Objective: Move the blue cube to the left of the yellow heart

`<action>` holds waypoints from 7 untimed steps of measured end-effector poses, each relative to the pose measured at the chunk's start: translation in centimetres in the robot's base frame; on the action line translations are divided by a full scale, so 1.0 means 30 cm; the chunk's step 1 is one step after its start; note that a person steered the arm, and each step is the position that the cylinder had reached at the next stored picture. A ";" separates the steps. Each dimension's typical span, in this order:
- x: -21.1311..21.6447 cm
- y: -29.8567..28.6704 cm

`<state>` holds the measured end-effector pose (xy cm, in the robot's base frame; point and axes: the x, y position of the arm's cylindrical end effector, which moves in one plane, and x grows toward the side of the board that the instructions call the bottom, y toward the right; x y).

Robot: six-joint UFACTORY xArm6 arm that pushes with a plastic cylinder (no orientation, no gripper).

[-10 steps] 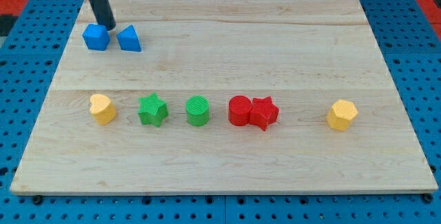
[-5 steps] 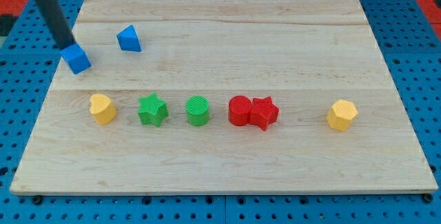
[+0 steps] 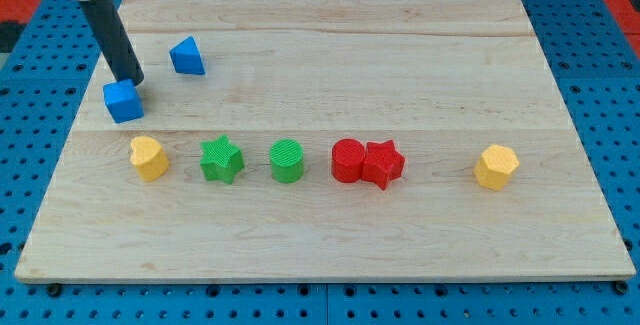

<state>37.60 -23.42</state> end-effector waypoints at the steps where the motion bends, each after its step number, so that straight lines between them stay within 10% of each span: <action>1: 0.071 0.000; 7: 0.157 -0.062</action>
